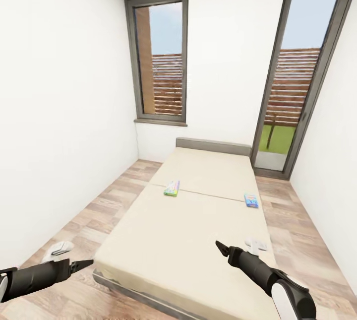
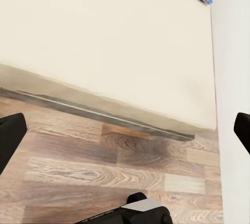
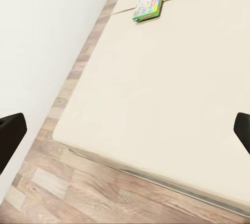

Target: Put all the toys in the child's room - the three board games (two on the bed and one on the table), the two jigsaw puzzles on the table, and the tennis ball on the table - inside the toy box on the table in the child's room.

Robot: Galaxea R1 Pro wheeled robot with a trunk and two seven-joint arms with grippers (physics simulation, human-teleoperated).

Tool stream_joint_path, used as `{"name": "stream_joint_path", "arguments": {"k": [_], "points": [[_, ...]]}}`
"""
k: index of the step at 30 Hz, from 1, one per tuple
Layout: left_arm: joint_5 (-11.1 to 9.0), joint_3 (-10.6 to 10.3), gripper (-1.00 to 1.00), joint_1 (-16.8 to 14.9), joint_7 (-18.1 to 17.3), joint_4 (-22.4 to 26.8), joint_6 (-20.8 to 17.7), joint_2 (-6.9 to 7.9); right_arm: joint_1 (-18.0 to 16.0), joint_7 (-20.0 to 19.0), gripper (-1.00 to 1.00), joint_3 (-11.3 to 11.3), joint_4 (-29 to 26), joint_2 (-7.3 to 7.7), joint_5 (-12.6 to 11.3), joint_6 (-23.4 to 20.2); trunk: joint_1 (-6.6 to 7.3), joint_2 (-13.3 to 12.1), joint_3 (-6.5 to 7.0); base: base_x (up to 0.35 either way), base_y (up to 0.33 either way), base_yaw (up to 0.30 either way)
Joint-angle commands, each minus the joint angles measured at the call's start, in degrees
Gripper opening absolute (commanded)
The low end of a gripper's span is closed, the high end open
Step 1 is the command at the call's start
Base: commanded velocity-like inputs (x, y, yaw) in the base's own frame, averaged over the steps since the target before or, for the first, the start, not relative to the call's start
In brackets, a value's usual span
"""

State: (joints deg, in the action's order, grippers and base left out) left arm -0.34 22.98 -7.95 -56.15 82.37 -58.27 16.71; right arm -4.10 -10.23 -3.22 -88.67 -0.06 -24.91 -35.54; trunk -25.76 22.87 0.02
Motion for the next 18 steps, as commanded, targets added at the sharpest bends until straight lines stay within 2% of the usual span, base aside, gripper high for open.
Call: {"name": "stream_joint_path", "arguments": {"k": [1,18], "points": [[-0.01,0.04,1.00,-0.05,-0.21,-0.01,-0.45,-0.01,-0.01,-0.22,1.00,-0.11,-0.04,-0.01,-0.09,-0.32,-0.02,0.04,-0.02,0.000,0.000,0.282],[-0.09,0.04,1.00,-0.05,-0.27,-0.01,-0.44,-0.09,0.01,0.32,1.00,0.29,0.25,-0.27,0.28,-0.32,-0.02,0.04,-0.02,0.000,0.000,0.287]]}}
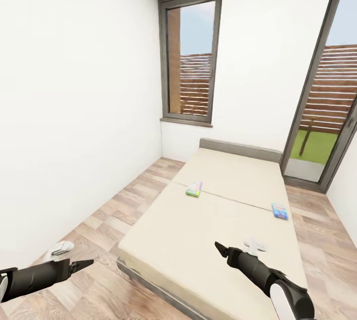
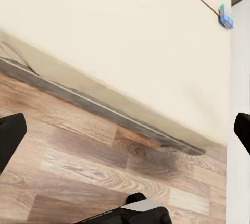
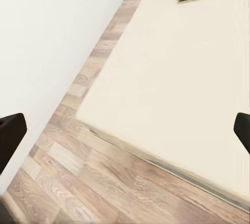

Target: Put all the toys in the child's room - the three board games (two on the bed and one on the table), the two jigsaw puzzles on the table, and the tennis ball on the table - inside the toy box on the table in the child's room.

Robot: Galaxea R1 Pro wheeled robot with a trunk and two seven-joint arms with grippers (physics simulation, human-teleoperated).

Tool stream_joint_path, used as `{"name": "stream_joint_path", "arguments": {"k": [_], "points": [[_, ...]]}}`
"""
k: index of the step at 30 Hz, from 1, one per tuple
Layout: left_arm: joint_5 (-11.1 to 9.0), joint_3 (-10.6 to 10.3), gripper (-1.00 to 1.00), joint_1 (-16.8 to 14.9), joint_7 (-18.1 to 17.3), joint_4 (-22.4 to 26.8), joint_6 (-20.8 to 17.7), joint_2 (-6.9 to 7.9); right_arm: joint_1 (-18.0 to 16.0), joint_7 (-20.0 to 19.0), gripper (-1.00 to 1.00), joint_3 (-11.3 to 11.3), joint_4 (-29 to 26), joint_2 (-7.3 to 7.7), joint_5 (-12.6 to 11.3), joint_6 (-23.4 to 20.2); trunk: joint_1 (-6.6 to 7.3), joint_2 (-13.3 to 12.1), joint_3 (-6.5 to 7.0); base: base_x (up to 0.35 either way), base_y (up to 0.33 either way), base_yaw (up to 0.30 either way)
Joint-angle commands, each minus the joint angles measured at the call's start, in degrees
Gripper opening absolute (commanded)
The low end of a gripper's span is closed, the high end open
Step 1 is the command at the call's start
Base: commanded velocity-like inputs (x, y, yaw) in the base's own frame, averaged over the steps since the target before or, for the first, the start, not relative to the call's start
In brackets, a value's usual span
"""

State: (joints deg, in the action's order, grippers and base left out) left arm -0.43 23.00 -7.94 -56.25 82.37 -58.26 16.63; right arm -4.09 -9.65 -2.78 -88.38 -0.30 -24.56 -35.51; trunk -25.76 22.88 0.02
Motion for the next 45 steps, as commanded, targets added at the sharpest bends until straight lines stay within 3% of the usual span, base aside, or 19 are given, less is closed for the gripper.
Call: {"name": "stream_joint_path", "arguments": {"k": [1,45], "points": [[-0.01,0.03,1.00,-0.05,-0.18,-0.02,-0.46,-0.01,0.01,-0.24,1.00,-0.15,-0.03,-0.04,-0.05,-0.35,-0.02,0.04,-0.02,0.000,0.000,0.290],[0.04,0.03,1.00,-0.05,-0.17,-0.02,-0.46,-0.02,-0.02,-0.09,1.00,-0.04,0.15,-0.07,0.22,-0.26,-0.02,0.04,-0.02,0.000,0.000,0.291]]}}
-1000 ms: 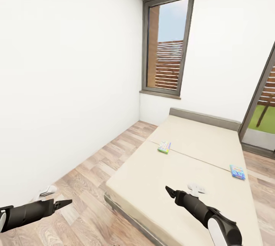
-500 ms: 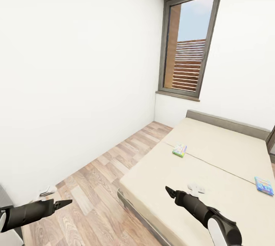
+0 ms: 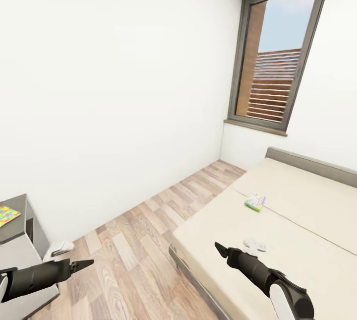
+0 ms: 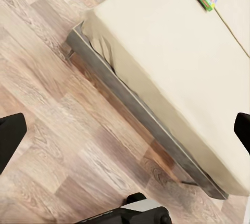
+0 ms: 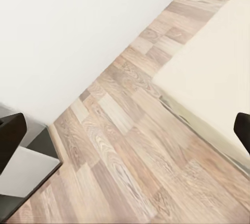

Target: Put all the toys in the child's room - the three board games (two on the bed and one on the table), the two jigsaw puzzles on the table, and the tennis ball on the table - inside the toy box on the table in the child's room.

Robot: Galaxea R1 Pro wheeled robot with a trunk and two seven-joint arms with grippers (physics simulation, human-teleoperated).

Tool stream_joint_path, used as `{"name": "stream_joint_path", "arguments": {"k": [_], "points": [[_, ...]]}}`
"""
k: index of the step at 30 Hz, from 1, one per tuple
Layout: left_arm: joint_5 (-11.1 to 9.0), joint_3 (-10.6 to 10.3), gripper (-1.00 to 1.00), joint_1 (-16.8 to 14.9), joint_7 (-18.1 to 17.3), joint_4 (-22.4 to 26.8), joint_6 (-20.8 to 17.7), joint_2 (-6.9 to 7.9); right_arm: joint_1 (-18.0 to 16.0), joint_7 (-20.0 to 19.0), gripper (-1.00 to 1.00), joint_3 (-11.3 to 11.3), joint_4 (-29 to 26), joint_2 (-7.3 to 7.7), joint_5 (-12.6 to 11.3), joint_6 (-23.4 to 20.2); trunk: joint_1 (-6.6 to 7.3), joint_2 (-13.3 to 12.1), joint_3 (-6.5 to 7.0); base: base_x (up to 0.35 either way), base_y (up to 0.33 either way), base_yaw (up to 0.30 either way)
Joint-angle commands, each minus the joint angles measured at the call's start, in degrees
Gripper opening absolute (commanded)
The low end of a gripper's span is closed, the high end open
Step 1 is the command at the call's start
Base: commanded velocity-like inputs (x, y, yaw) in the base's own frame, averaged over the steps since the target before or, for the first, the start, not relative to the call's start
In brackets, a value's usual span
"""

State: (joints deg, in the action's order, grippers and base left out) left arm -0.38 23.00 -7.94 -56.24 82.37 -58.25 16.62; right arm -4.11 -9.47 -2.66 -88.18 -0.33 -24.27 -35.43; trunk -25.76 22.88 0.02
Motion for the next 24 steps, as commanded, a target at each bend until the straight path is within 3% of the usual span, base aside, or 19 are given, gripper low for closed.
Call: {"name": "stream_joint_path", "arguments": {"k": [1,24], "points": [[0.00,0.03,1.00,-0.05,-0.18,-0.02,-0.46,-0.01,-0.01,-0.25,1.00,-0.16,-0.05,-0.05,-0.07,-0.35,-0.02,0.04,-0.02,0.000,0.000,0.290],[0.00,0.03,1.00,-0.05,-0.19,-0.02,-0.38,0.04,0.00,-0.28,1.00,-0.16,0.03,-0.03,0.01,-0.27,-0.02,0.04,-0.02,0.000,0.000,0.291]]}}
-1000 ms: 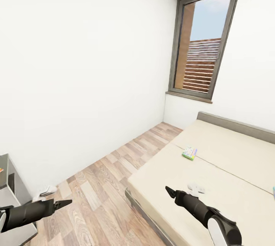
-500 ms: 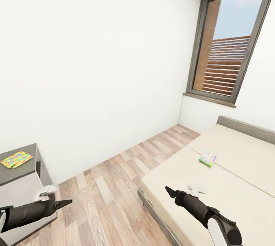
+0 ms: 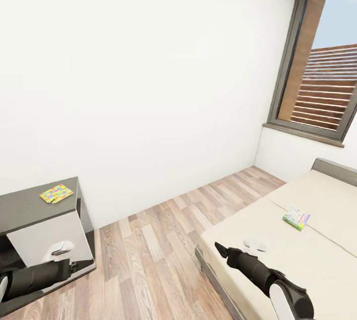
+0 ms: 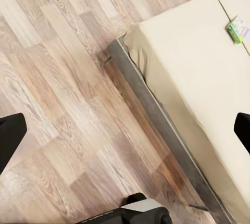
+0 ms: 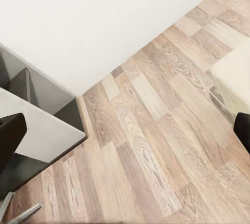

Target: Put all the toys in the child's room - the three board games (two on the bed and one on the table), the two jigsaw puzzles on the table, and the tennis ball on the table - inside the toy box on the table in the child's room.

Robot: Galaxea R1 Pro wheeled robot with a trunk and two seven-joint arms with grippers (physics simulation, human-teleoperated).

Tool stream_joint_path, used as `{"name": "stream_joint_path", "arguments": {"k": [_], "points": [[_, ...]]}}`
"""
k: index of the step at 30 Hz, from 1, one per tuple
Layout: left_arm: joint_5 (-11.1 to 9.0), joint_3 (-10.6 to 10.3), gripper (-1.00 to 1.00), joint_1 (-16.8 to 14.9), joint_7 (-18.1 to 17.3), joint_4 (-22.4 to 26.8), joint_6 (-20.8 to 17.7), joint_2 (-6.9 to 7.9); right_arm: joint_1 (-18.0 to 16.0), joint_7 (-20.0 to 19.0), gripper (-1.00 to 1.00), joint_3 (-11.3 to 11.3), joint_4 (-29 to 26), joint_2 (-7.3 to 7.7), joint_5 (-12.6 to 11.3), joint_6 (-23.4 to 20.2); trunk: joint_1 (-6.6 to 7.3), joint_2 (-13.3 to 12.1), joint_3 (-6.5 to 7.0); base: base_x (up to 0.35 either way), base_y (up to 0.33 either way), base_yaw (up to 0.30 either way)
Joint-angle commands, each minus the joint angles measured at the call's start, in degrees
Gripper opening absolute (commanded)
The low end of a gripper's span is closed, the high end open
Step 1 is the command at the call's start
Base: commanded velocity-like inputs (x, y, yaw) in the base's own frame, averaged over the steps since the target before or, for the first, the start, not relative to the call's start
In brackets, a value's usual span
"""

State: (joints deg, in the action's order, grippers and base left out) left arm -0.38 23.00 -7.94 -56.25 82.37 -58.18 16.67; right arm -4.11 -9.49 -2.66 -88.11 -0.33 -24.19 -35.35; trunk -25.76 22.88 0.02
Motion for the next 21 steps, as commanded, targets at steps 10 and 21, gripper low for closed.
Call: {"name": "stream_joint_path", "arguments": {"k": [10,21], "points": [[0.02,0.03,1.00,-0.05,-0.16,-0.02,-0.43,-0.03,-0.01,-0.27,1.00,-0.16,-0.05,-0.03,-0.07,-0.34,-0.02,0.04,-0.02,0.000,0.000,0.291],[0.03,0.03,1.00,-0.05,-0.13,-0.02,-0.36,-0.02,-0.02,-0.27,1.00,-0.16,-0.05,-0.02,-0.07,-0.34,-0.02,0.04,-0.02,0.000,0.000,0.291]]}}
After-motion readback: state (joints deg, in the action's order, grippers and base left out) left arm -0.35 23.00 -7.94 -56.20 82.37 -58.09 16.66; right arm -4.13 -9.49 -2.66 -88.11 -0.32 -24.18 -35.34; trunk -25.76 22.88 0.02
